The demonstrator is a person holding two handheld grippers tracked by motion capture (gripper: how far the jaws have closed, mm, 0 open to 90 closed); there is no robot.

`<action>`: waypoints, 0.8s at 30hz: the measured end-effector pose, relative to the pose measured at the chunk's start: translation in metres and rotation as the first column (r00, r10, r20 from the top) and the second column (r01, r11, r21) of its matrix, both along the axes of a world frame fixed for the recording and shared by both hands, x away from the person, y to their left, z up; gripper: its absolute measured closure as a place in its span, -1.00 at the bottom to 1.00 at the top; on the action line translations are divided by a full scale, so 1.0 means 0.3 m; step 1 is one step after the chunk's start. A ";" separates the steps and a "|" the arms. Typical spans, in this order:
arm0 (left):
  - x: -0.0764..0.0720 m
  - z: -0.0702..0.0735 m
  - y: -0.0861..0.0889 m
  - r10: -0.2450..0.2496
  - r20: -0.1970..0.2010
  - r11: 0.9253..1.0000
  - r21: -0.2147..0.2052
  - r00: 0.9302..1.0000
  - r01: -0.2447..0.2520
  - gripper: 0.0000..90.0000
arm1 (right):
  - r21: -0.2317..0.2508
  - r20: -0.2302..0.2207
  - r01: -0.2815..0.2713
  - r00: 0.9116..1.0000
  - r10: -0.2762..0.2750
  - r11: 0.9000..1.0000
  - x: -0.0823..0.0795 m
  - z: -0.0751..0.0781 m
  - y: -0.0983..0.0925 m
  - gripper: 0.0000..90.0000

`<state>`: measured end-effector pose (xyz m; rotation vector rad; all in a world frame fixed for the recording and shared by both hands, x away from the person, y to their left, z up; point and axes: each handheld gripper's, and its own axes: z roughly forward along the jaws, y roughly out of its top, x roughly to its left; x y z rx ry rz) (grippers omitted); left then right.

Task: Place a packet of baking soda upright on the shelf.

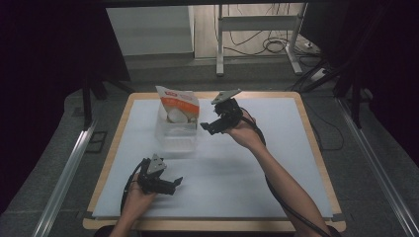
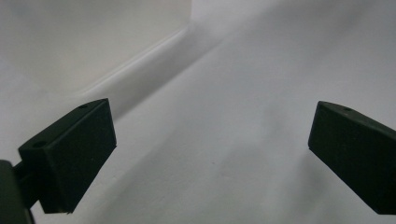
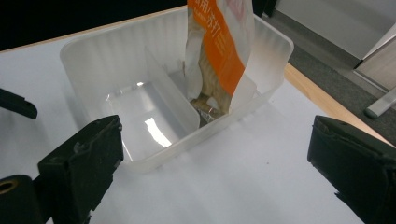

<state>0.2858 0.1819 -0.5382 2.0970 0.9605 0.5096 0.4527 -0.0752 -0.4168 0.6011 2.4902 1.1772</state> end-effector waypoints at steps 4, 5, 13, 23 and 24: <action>0.000 0.000 0.000 0.000 0.000 1.000 0.000 1.000 0.000 -0.98 | 0.002 -0.004 -0.001 1.000 0.001 1.000 -0.015 -0.013 -0.017 -0.93; 0.000 -0.001 -0.002 0.003 0.001 1.000 -0.007 1.000 -0.003 -0.98 | 0.005 -0.009 0.001 1.000 -0.001 1.000 -0.027 -0.022 -0.029 -0.94; 0.000 0.000 -0.003 0.001 0.000 1.000 -0.003 1.000 -0.001 -0.98 | 0.005 0.001 0.020 1.000 -0.020 1.000 -0.069 -0.048 -0.079 -1.00; -0.002 -0.001 -0.006 -0.001 -0.002 1.000 0.001 1.000 0.001 -0.98 | 0.043 -0.014 0.040 0.999 -0.039 0.998 -0.122 -0.070 -0.152 -1.00; -0.002 -0.001 -0.005 -0.001 -0.002 1.000 0.000 1.000 0.001 -0.98 | 0.048 -0.018 0.040 0.999 -0.039 0.998 -0.126 -0.071 -0.157 -1.00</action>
